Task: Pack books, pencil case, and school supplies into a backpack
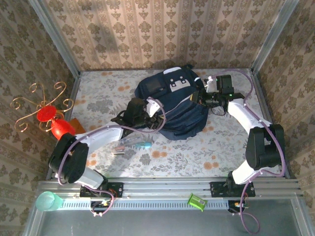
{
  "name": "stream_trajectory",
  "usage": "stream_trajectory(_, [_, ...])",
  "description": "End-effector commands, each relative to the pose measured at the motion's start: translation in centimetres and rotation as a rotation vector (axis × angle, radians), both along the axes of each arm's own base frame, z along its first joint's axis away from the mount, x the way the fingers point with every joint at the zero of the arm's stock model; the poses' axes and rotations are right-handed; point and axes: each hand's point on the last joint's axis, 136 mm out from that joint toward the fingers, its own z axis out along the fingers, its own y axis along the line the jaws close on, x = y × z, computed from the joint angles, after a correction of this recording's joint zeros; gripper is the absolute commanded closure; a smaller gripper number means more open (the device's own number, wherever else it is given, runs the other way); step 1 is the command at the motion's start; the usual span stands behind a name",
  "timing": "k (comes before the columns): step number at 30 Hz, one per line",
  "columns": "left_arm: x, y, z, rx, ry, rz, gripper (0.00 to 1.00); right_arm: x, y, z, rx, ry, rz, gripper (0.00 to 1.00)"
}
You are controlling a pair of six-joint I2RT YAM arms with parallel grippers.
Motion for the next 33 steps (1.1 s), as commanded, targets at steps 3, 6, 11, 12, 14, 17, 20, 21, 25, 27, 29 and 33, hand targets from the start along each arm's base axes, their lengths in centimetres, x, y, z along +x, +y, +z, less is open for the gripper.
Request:
stream_trajectory(3, [1.2,-2.9,-0.1,0.137,-0.12,-0.091,0.2,0.5,2.8,4.5,0.199,-0.094,0.053,0.84])
stream_trajectory(6, [2.1,-4.0,-0.4,0.159,-0.134,-0.099,0.2,0.7,3.2,4.6,0.229,-0.084,0.049,0.84])
stream_trajectory(11, [3.4,-5.4,-0.9,0.178,-0.134,-0.111,0.28,0.9,3.5,4.2,0.254,-0.063,0.043,0.84])
stream_trajectory(12, [3.7,-5.6,-1.1,0.181,-0.132,-0.112,0.31,1.0,3.5,4.0,0.256,-0.059,0.04,0.84])
stream_trajectory(14, [4.1,-5.8,-1.6,0.193,-0.122,-0.1,0.42,1.0,3.7,3.6,0.259,-0.049,0.039,0.84])
stream_trajectory(17, [5.2,-5.3,-1.1,0.187,-0.11,-0.03,0.64,0.8,3.5,2.6,0.227,-0.033,0.043,0.82])
stream_trajectory(20, [5.5,-4.2,0.2,0.11,-0.072,0.016,0.88,0.1,2.6,0.8,0.109,-0.013,0.043,0.76])
stream_trajectory(21, [5.5,-3.8,0.7,0.073,-0.051,0.024,0.94,-0.2,2.0,0.3,0.051,-0.009,0.033,0.72])
stream_trajectory(25, [5.0,-2.5,2.7,-0.082,0.067,0.017,1.0,-1.5,-1.2,-0.7,-0.18,-0.033,-0.036,0.51])
stream_trajectory(27, [4.8,-2.2,3.7,-0.135,0.125,0.005,1.0,-2.4,-2.2,-0.3,-0.258,-0.079,-0.056,0.44])
stream_trajectory(29, [4.8,-2.0,4.7,-0.166,0.171,-0.002,1.0,-3.6,-1.9,0.8,-0.306,-0.17,-0.041,0.41])
stream_trajectory(33, [5.1,-1.6,7.1,-0.195,0.23,-0.009,1.0,-6.2,1.8,1.8,-0.33,-0.36,0.067,0.4])
